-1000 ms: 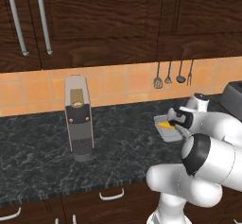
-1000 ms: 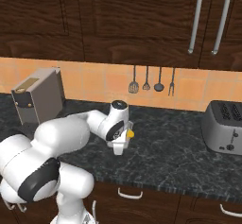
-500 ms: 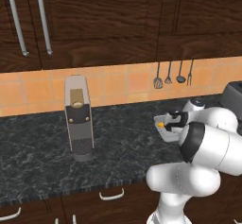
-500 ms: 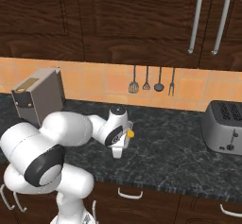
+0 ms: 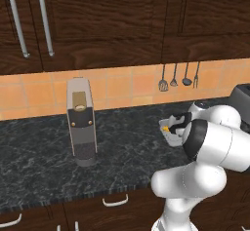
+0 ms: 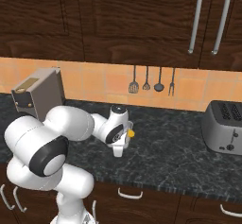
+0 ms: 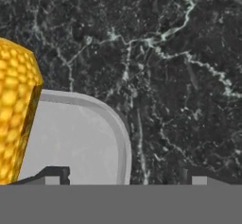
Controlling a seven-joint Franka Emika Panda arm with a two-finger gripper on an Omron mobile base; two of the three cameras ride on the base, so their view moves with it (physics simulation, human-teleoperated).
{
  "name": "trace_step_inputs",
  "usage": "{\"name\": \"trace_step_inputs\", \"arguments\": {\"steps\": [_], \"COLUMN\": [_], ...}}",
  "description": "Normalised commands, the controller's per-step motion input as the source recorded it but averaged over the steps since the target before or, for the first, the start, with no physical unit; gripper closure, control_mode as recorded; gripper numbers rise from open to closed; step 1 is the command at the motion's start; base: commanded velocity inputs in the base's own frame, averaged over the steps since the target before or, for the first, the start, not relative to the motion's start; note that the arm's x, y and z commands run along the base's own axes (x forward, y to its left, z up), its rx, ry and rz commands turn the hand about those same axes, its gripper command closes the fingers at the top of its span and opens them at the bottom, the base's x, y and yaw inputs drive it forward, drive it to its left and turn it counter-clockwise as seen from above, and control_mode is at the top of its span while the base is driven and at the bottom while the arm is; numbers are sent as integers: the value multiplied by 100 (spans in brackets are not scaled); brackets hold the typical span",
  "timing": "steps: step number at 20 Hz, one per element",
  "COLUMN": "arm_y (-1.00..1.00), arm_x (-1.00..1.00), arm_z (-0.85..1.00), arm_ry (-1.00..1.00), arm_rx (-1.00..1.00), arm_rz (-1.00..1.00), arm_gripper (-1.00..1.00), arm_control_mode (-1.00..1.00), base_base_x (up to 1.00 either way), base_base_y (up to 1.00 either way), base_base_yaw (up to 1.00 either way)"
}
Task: Take the meat container that has the steak and place it on the second highest rack of the freezer. Then take the vegetable container that has the corn and garlic and place it on the highest rack of the freezer.
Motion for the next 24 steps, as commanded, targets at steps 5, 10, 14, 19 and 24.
{"name": "trace_step_inputs", "arguments": {"steps": [5,10,14,19,24], "arm_y": [0,0,0,0,0], "arm_x": [0,0,0,0,0], "arm_z": [0,0,0,0,0], "arm_ry": [0,0,0,0,0], "arm_rx": [0,0,0,0,0], "arm_rz": [0,0,0,0,0], "arm_gripper": [-100,100,100,100,100], "arm_control_mode": [-100,-100,-100,-100,-100], "base_base_x": [0,0,0,0,0], "base_base_y": [0,0,0,0,0], "base_base_yaw": [0,0,0,0,0]}}
